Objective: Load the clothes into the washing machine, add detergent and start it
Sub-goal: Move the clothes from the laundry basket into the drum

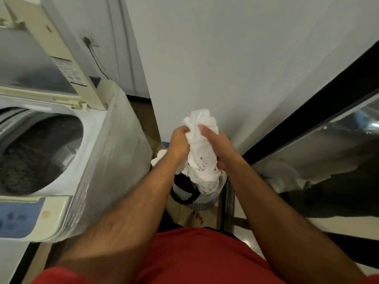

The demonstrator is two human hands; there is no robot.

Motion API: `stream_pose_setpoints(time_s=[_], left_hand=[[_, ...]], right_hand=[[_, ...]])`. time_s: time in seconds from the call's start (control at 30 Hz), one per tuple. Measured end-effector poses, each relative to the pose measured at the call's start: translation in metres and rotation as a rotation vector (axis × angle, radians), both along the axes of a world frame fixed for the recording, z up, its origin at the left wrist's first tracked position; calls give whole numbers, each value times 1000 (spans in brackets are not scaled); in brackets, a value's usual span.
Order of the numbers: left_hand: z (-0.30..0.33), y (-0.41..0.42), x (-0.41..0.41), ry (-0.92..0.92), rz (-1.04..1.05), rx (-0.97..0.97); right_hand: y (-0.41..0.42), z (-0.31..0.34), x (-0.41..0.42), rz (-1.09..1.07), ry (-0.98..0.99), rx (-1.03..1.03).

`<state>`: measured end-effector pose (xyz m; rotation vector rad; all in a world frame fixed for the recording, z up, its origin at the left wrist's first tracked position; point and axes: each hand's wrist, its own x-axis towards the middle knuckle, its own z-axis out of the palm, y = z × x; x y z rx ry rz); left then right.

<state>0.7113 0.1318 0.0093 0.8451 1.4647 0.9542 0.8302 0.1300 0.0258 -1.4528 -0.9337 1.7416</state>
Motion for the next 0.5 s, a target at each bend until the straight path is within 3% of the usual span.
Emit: stream_pose_setpoints(time_s=[0.03, 0.1, 0.17, 0.27, 0.33, 0.4, 0.5], left_hand=[[-4, -2, -10, 196, -3, 49], [-11, -6, -29, 317, 63, 15], [-12, -15, -46, 118, 166, -182], [-6, -28, -60, -282, 111, -528], [10, -31, -62, -452, 211, -506], [28, -29, -61, -480, 311, -446], [58, -30, -70, -603, 262, -301]], right_hand=[[-2, 6, -6, -5, -16, 44], [-2, 15, -18, -41, -4, 97], [-3, 29, -31, -110, 98, 53], [3, 51, -46, -161, 362, -16], [6, 61, -55, -131, 388, -1], [6, 64, -65, -119, 342, 36], [1, 59, -79, -111, 47, 124]])
